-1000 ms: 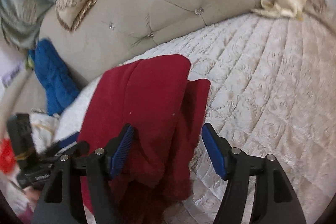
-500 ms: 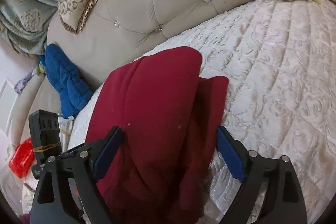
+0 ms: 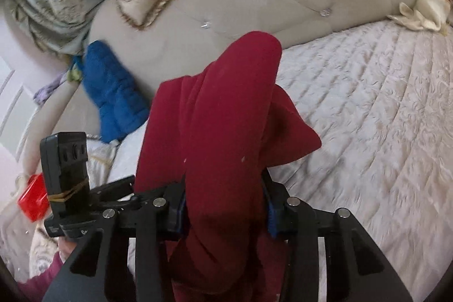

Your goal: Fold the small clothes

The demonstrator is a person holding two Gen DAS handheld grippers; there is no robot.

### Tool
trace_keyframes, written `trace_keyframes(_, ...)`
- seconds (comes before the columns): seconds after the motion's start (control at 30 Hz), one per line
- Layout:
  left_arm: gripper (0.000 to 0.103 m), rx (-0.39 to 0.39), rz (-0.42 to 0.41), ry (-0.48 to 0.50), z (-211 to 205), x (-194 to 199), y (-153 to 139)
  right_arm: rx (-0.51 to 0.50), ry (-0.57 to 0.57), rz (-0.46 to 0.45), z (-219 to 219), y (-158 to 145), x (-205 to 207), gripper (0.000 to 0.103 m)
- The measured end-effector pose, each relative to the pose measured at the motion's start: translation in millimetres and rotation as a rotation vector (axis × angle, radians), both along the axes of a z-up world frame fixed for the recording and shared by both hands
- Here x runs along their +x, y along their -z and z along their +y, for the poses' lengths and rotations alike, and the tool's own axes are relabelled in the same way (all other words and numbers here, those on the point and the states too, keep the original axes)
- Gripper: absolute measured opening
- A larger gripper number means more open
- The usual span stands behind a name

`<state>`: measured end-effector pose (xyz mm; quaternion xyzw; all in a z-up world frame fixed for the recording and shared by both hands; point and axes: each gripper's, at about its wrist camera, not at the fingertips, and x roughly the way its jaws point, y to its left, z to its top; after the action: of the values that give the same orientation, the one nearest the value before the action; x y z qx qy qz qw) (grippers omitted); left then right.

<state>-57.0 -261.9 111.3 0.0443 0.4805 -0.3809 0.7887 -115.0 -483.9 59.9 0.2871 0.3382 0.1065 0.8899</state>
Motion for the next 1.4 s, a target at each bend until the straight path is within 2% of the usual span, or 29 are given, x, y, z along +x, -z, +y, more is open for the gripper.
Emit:
trace_keyframes(0.1, 0.06, 0.052, 0.032, -0.024, 20, -23, -8, 0.076, -0.032, 0.053, 13, -3, -16, 0.023)
trace_keyframes(0.17, 0.06, 0.081, 0.055, -0.053, 30, -37, -3, 0.12, -0.044, 0.109, 23, 7, -24, 0.024)
trace_keyframes(0.23, 0.06, 0.106, 0.072, -0.084, 36, -49, 8, 0.113, -0.048, 0.145, 34, 17, -30, 0.025)
trace_keyframes(0.3, 0.06, 0.118, 0.087, -0.108, 39, -59, 27, 0.069, -0.043, 0.169, 44, 30, -34, 0.03)
trace_keyframes(0.33, 0.062, 0.125, 0.094, -0.119, 39, -61, 36, 0.012, -0.024, 0.187, 48, 40, -34, 0.033)
trace_keyframes(0.37, 0.07, 0.126, 0.074, -0.136, 40, -63, 41, -0.025, -0.013, 0.199, 49, 46, -33, 0.034)
trace_keyframes(0.4, 0.075, 0.091, 0.039, -0.151, 44, -65, 42, -0.063, -0.008, 0.205, 48, 50, -33, 0.038)
trace_keyframes(0.43, 0.076, 0.07, 0.025, -0.166, 49, -67, 40, -0.067, -0.007, 0.195, 46, 49, -37, 0.038)
trace_keyframes(0.5, 0.086, 0.07, 0.002, -0.216, 58, -69, 32, -0.08, 0.031, 0.163, 40, 36, -51, 0.038)
trace_keyframes(0.57, 0.095, 0.06, -0.038, -0.256, 68, -69, 24, -0.175, 0.078, 0.109, 37, 12, -70, 0.038)
trace_keyframes(0.63, 0.096, 0.06, -0.062, -0.284, 74, -70, 19, -0.222, 0.067, 0.064, 40, -6, -84, 0.037)
trace_keyframes(0.7, 0.096, 0.072, -0.083, -0.288, 80, -73, 16, -0.256, 0.001, 0.015, 54, -21, -91, 0.032)
trace_keyframes(0.83, 0.096, 0.101, -0.142, -0.299, 85, -88, 12, -0.376, -0.071, -0.019, 90, -17, -98, 0.022)
trace_keyframes(0.93, 0.096, 0.126, -0.19, -0.306, 88, -100, 5, -0.503, -0.058, 0.064, 110, 11, -93, 0.021)
trace_keyframes(0.97, 0.096, 0.134, -0.208, -0.31, 87, -102, 3, -0.558, -0.024, 0.12, 109, 27, -93, 0.021)
trace_keyframes(1.03, 0.096, 0.139, -0.236, -0.32, 89, -107, -2, -0.521, -0.009, 0.153, 105, 41, -93, 0.022)
trace_keyframes(1.07, 0.096, 0.134, -0.241, -0.327, 91, -110, -5, -0.476, 0.015, 0.145, 99, 42, -95, 0.022)
trace_keyframes(1.13, 0.096, 0.125, -0.249, -0.339, 92, -113, -10, -0.455, 0.021, 0.15, 96, 39, -97, 0.022)
trace_keyframes(1.3, 0.096, 0.106, -0.286, -0.368, 96, -124, -25, -0.426, 0.076, 0.087, 96, 11, -117, 0.024)
trace_keyframes(1.4, 0.096, 0.091, -0.303, -0.371, 97, -130, -32, -0.416, 0.133, 0.037, 100, -6, -128, 0.033)
